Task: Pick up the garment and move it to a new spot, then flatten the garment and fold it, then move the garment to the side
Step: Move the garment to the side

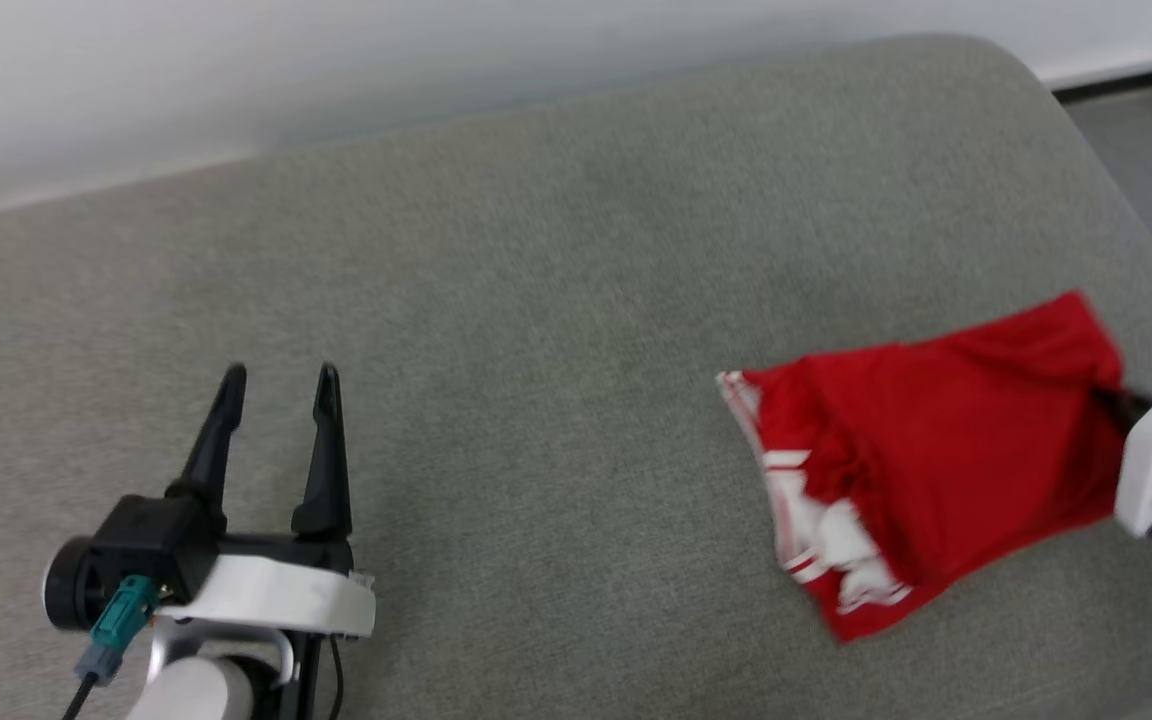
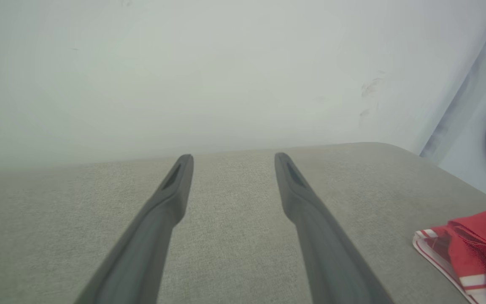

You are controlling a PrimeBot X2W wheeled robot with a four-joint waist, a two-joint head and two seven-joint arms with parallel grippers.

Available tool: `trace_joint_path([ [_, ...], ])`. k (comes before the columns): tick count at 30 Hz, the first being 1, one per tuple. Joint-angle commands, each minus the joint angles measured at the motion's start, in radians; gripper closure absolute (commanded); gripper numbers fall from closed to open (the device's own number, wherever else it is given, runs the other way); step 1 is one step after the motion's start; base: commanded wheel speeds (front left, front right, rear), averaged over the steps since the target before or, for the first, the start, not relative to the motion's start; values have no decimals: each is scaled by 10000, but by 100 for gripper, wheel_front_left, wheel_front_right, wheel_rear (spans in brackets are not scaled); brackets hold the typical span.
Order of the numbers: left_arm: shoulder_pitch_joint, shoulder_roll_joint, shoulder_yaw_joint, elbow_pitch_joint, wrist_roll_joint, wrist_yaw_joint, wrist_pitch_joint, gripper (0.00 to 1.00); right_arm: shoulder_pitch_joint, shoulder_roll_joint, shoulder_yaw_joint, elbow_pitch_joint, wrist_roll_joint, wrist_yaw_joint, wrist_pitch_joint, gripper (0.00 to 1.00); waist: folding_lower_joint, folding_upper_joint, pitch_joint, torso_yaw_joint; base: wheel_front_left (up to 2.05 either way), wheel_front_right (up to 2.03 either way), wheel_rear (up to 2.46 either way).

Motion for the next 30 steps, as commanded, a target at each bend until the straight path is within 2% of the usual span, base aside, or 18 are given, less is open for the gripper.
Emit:
trace_joint_path([
  [1,-168,87,2,-58,79,-15,12,0,-295,-45,-95,68,-35,-11,-84,100,-1,-1,772,-529,0,0,0],
  [5,-884,242,-182,-244,335,-191,267,0,-1253,-264,-1012,946,-1017,-11,-882,100,-1,-1,1527,-694,0,0,0],
  [11,-1737,358,-456,-271,580,-429,551,0,-2512,-652,-2324,2579,-1739,-11,-2221,100,-1,-1,2251,-591,0,0,0],
  [20,-2456,343,-660,-198,705,-637,657,0,-3136,86,-3506,3815,-2326,-11,-3548,100,-1,-1,2993,-352,0,0,0],
  [21,-2525,337,-679,-178,705,-654,661,0,-3127,117,-3563,3983,-2479,-11,-3660,72,-1,-1,3046,-323,0,0,0],
  [23,-2602,324,-727,-119,708,-712,674,0,-3198,238,-3758,4373,-2673,-11,-3838,0,-1,-1,3112,-278,0,0,0],
  [30,-2416,201,-773,290,560,-708,479,0,-3453,302,-4575,5117,-3313,-11,-4825,0,-1,-1,2697,-231,0,0,0],
])
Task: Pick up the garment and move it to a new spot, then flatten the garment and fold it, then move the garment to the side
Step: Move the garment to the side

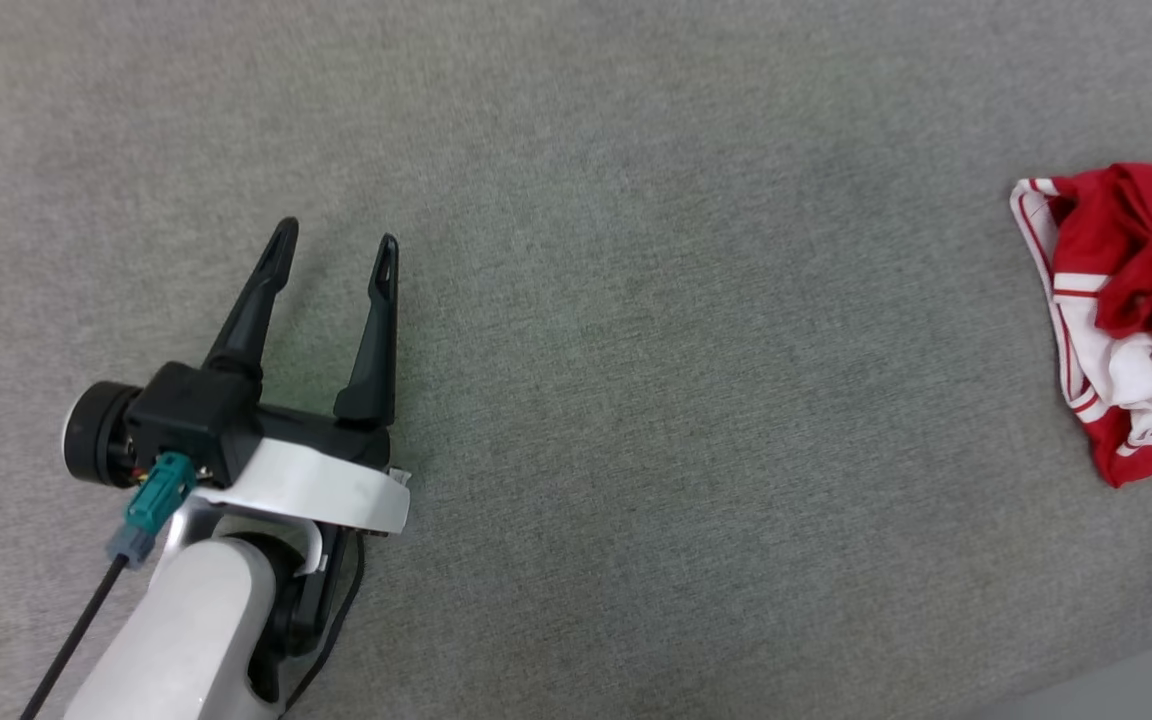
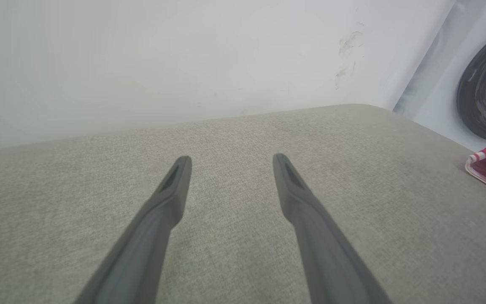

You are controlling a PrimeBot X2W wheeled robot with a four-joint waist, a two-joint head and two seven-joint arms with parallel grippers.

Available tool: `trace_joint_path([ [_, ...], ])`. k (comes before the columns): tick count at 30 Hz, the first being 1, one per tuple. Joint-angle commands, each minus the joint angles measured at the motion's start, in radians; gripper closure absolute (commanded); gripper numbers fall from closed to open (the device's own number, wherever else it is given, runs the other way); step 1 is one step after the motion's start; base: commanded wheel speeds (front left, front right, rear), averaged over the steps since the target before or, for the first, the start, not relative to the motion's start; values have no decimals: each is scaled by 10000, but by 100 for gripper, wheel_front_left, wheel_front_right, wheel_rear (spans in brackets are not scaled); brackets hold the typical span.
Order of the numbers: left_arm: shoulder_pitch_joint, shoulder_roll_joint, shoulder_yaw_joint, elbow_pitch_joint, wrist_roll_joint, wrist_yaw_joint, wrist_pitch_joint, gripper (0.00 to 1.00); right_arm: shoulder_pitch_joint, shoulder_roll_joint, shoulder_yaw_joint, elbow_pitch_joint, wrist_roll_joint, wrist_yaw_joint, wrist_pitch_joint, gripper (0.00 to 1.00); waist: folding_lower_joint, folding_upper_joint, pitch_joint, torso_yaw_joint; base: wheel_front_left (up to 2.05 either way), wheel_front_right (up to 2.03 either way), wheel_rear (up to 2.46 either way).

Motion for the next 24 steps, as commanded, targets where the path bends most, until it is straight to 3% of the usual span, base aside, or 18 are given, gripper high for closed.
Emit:
trace_joint_path([
  [1,149,-19,15,52,-29,30,-81,0,-127,37,-19,27,-122,-7,-123,0,-2,0,-240,-8,0,0,0],
  [6,698,-200,138,419,-251,120,-350,0,286,305,324,-336,-276,-7,-622,0,-2,0,-1224,-68,0,0,0],
  [12,1664,-362,369,556,-480,360,-533,0,1352,736,1055,-1595,-4,-7,-980,0,-2,0,-2431,119,0,0,0],
  [24,3010,-675,867,536,-468,761,-659,0,3770,1575,2715,-5409,1015,-7,115,0,-2,0,-3776,1105,0,0,0],
])
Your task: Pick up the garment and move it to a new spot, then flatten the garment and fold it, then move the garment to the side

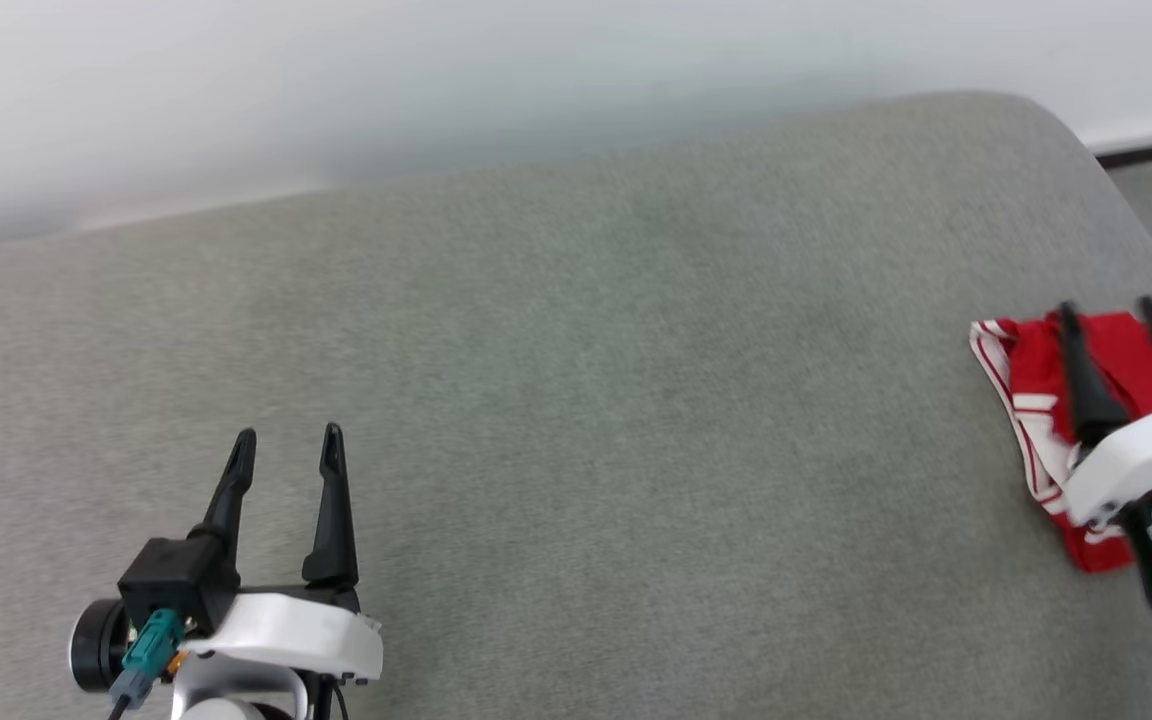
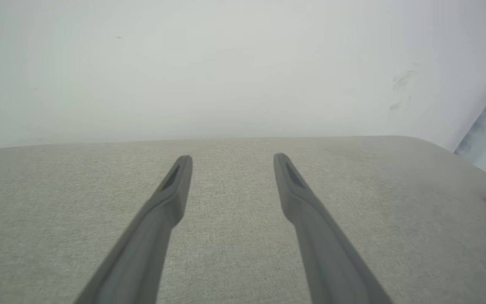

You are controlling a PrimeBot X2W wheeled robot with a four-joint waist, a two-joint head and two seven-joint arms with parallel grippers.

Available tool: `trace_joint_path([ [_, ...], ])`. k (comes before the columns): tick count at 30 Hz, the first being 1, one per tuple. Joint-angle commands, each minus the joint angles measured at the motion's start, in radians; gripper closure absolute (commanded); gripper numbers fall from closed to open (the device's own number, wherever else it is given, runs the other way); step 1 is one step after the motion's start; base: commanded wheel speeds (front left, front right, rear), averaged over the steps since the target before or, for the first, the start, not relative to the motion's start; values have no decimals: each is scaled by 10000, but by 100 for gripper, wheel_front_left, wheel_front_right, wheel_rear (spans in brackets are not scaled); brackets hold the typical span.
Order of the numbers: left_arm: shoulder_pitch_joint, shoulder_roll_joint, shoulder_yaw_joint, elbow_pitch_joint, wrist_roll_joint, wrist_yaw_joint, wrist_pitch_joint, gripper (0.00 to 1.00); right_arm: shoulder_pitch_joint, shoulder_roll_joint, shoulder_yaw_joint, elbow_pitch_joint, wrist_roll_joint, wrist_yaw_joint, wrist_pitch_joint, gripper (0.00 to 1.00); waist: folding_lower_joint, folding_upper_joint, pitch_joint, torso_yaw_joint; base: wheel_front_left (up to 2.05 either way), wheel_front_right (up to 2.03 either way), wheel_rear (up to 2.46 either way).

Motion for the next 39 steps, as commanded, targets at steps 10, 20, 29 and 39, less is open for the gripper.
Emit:
trace_joint_path([
  [10,824,-253,557,136,210,-110,-56,0,1808,964,606,-2468,-223,-7,706,0,1,0,-1165,970,0,0,0],
  [20,1548,-261,742,351,404,-292,-51,0,3377,1485,592,-4058,-559,-7,1176,0,1,0,-1677,990,0,0,0],
  [29,1755,-235,654,662,353,-367,-50,0,4428,1863,367,-5135,-785,-7,1625,0,1,0,-1845,975,0,0,0],
  [39,1641,-280,641,755,339,-385,-50,0,4430,1965,332,-5326,-776,-7,1669,0,1,0,-1822,1001,0,0,0],
])
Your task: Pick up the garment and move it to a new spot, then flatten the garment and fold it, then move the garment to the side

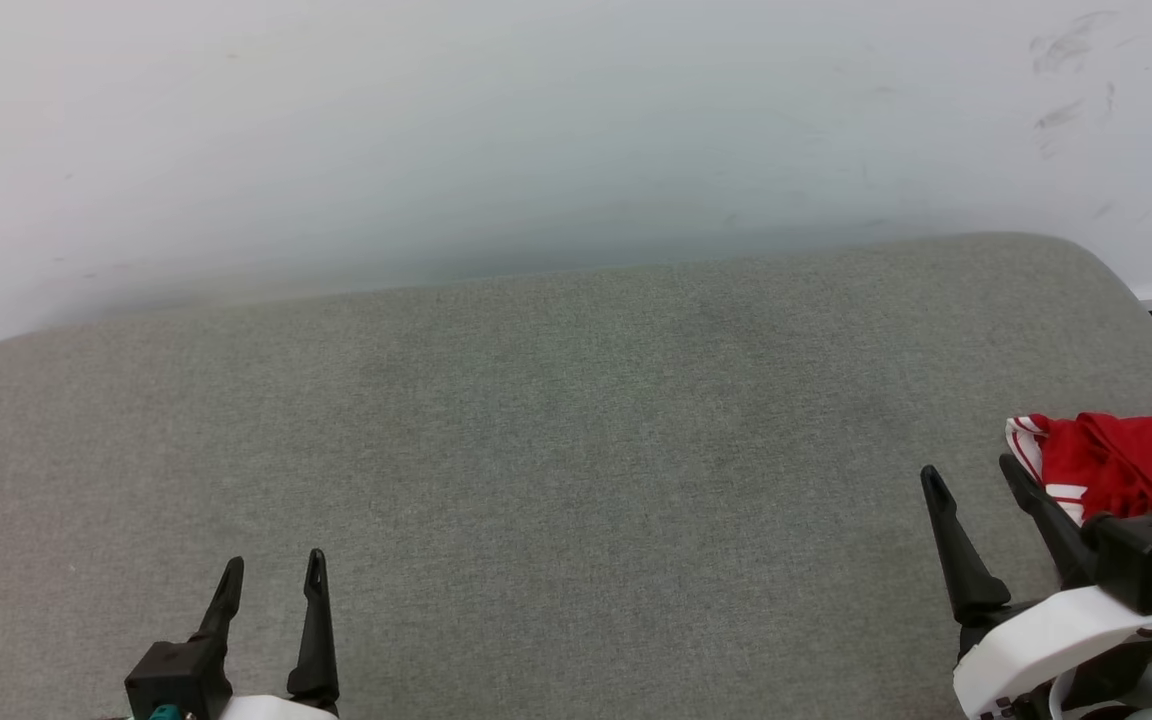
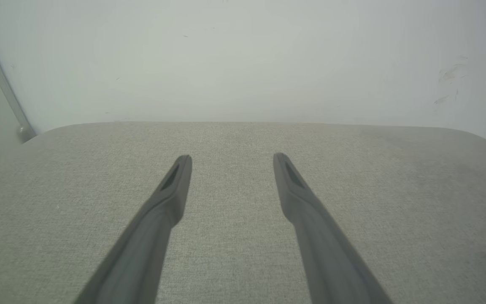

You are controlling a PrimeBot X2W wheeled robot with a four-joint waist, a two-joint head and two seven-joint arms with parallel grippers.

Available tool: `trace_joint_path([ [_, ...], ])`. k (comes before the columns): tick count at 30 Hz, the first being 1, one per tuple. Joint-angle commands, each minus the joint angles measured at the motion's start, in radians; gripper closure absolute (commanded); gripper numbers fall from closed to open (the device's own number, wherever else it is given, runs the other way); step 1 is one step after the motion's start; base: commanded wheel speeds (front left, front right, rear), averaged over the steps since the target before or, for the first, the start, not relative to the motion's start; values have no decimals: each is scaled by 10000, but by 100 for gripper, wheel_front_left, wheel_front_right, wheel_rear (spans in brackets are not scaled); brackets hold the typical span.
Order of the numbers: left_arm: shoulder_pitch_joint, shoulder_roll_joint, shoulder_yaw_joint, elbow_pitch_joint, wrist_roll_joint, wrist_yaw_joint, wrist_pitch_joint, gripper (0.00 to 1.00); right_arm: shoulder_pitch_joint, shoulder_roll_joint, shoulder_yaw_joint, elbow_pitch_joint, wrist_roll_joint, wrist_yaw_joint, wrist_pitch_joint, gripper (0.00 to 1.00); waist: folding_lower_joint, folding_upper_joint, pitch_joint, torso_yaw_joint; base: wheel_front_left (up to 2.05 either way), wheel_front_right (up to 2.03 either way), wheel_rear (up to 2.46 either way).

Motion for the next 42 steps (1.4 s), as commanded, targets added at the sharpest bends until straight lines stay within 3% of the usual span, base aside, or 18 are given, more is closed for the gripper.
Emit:
trace_joint_path([
  [1,-58,-19,10,21,-15,-26,-23,0,89,71,-23,-36,10,-7,-14,0,1,0,-3,-2,0,0,0],
  [5,-73,-55,48,53,-34,-59,-24,0,64,126,-34,-20,92,-7,10,0,1,0,-13,-16,0,0,0],
  [6,-4,-43,16,43,-25,-37,3,100,-1,75,-30,6,96,0,12,100,1,0,-13,-14,0,0,0],
  [42,-874,-965,1248,1049,-4973,-1476,1377,100,-572,344,-528,1438,5782,-1,144,100,1,0,94,172,0,0,0],
])
